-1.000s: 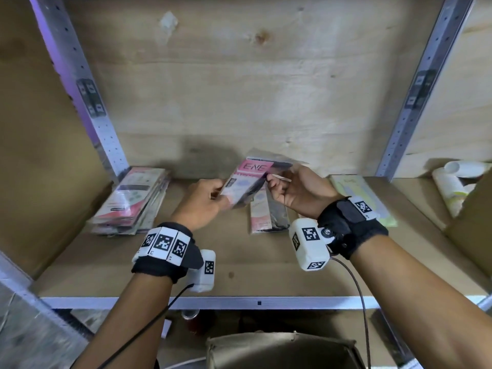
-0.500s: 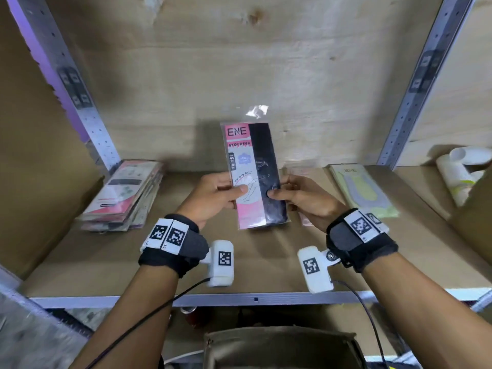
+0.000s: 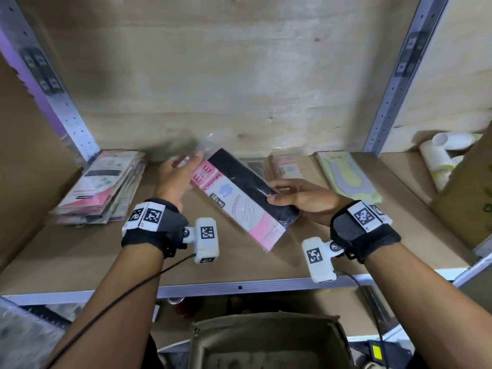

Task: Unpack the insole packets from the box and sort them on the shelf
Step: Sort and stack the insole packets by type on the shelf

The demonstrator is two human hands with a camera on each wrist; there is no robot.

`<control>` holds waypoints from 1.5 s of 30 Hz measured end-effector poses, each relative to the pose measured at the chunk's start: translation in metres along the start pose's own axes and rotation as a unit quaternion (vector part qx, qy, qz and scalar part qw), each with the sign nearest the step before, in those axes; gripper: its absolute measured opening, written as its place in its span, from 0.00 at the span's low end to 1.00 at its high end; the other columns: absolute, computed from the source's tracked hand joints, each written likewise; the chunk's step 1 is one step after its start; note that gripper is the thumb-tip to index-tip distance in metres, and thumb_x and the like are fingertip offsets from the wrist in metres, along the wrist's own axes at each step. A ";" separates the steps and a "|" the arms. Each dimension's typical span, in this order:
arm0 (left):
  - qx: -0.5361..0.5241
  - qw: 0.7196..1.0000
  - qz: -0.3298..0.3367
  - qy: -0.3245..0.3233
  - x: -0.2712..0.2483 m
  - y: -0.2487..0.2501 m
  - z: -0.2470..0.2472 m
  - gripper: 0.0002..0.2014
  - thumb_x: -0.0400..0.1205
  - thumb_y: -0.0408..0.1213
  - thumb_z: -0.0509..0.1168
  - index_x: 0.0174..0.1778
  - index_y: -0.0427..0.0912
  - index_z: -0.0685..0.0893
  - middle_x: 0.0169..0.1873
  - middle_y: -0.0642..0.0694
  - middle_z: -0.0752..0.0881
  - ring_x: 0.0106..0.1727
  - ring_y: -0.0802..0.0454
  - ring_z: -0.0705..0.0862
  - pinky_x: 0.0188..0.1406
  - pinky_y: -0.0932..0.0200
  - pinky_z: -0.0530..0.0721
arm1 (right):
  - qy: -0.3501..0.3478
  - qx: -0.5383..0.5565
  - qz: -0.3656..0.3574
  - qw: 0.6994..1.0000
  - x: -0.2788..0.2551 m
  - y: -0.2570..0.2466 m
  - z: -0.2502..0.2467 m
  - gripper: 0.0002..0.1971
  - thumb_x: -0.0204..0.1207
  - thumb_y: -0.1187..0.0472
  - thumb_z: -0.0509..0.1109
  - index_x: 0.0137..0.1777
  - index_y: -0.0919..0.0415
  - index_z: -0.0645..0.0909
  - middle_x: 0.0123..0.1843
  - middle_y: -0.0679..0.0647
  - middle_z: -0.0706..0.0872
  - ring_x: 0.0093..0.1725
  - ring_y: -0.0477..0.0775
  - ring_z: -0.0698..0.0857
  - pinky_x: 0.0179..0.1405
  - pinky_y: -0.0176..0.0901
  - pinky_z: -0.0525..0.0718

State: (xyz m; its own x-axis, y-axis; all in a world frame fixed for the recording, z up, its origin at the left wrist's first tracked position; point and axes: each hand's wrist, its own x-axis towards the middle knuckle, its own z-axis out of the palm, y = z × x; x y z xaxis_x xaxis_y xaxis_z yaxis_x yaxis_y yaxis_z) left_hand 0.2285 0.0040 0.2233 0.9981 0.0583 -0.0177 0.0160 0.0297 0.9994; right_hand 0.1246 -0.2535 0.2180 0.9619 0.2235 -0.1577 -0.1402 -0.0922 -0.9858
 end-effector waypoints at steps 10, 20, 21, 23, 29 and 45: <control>0.150 0.983 0.092 -0.062 -0.007 -0.006 -0.017 0.13 0.82 0.49 0.70 0.38 0.44 0.87 0.18 0.54 0.83 0.23 0.55 0.84 0.21 0.69 0.81 | -0.026 -0.075 0.040 0.996 -0.018 0.003 -0.007 0.15 0.79 0.66 0.73 0.65 0.60 0.85 0.57 0.60 0.91 0.55 0.60 0.90 0.51 0.44 0.88; 0.130 0.982 -0.014 -0.133 -0.020 -0.002 -0.024 0.31 0.80 0.64 0.63 0.51 0.35 0.87 0.34 0.38 0.92 0.35 0.44 0.92 0.35 0.56 0.89 | -0.005 -0.098 -0.005 0.995 -0.026 -0.004 -0.007 0.18 0.80 0.71 0.69 0.69 0.73 0.78 0.65 0.72 0.85 0.57 0.62 0.85 0.64 0.53 0.82; 0.106 0.983 -0.021 -0.150 -0.022 -0.001 -0.023 0.30 0.81 0.63 0.63 0.53 0.34 0.87 0.34 0.39 0.91 0.34 0.45 0.91 0.31 0.59 0.88 | 0.003 -0.102 -0.006 0.995 -0.026 -0.005 -0.007 0.19 0.80 0.72 0.69 0.70 0.73 0.77 0.66 0.72 0.84 0.58 0.61 0.84 0.67 0.55 0.80; 0.086 0.982 -0.020 -0.165 -0.024 0.000 -0.021 0.31 0.80 0.63 0.64 0.54 0.33 0.87 0.36 0.38 0.91 0.35 0.44 0.91 0.31 0.60 0.87 | 0.008 -0.100 -0.005 0.995 -0.027 -0.006 -0.006 0.20 0.80 0.73 0.68 0.71 0.73 0.75 0.67 0.72 0.83 0.60 0.62 0.84 0.70 0.57 0.79; 0.051 0.984 -0.031 -0.165 -0.025 0.002 -0.015 0.29 0.82 0.62 0.63 0.47 0.33 0.86 0.39 0.31 0.88 0.38 0.41 0.89 0.46 0.48 0.88 | 0.022 -0.096 -0.006 0.995 -0.027 -0.006 -0.007 0.20 0.80 0.72 0.69 0.72 0.72 0.76 0.67 0.70 0.85 0.65 0.68 0.84 0.73 0.59 0.78; 0.122 0.946 -0.094 -0.286 -0.026 -0.025 0.011 0.26 0.73 0.53 0.78 0.62 0.41 0.84 0.45 0.41 0.94 0.47 0.44 0.93 0.41 0.60 0.90 | 0.149 0.076 0.018 0.986 0.000 -0.008 0.010 0.09 0.80 0.70 0.70 0.55 0.58 0.78 0.46 0.57 0.87 0.31 0.50 0.87 0.24 0.36 0.75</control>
State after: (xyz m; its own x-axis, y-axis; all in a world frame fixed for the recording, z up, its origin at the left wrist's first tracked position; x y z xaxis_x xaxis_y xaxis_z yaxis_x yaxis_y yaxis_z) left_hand 0.2029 -0.0090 0.1996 0.8443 -0.4759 -0.2466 0.1398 -0.2487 0.9585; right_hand 0.1237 -0.2430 0.2254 0.9786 -0.0743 -0.1917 -0.1878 0.0567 -0.9806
